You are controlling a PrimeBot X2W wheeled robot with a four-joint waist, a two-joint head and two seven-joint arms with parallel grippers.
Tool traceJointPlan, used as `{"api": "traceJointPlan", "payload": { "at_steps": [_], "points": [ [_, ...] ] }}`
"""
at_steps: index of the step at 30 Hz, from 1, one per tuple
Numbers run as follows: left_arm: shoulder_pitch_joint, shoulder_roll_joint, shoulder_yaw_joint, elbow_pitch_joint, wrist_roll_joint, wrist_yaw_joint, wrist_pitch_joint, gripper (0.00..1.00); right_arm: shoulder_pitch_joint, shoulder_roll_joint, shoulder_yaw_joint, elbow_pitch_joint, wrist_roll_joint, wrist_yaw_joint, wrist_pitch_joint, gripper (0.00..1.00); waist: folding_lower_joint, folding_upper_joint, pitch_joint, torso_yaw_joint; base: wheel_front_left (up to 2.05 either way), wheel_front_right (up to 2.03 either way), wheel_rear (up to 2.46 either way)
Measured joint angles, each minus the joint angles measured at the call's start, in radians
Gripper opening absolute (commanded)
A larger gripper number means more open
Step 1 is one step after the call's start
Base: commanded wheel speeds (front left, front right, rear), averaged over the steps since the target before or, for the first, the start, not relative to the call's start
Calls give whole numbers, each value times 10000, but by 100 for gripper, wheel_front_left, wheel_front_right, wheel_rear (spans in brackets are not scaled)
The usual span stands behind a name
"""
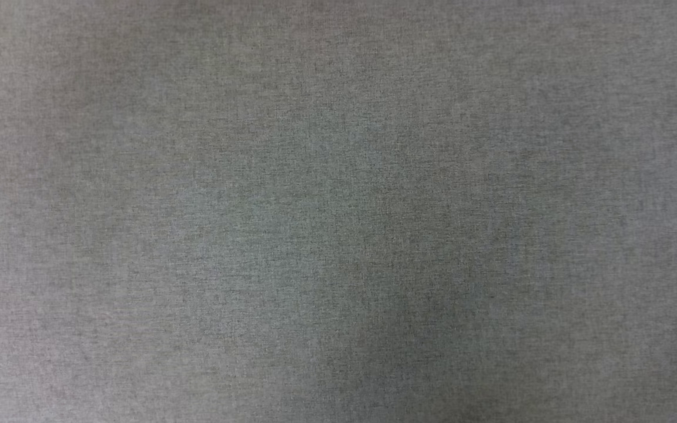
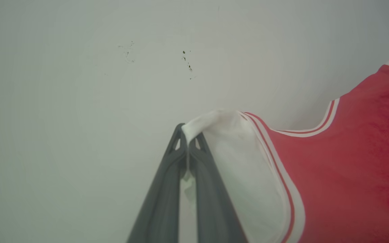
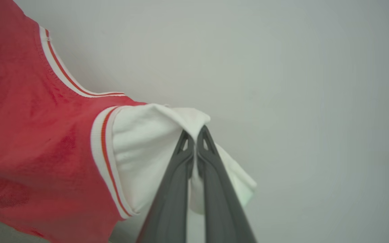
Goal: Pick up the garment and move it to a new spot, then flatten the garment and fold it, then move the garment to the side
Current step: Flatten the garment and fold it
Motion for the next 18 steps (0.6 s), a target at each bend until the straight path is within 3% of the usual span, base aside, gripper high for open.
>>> {"api": "traceJointPlan", "payload": {
  "at_steps": [9,16,18],
  "points": [
    [313,-341,-301,1122,-69,-251,-938,0,35,274,1145,1151,336,0,-1081,0,0,0,236,67,0,0,0],
    [2333,-627,-734,1695,-451,-334,-1783,0,2043,512,1745,1741,1283,0,-2433,0,0,0,-191,-4,0,0,0],
    [3754,-709,-1053,1680,-562,-339,-2073,0,3219,723,2190,1820,1730,0,-3099,0,0,0,-607,-89,0,0,0]
  ]
}}
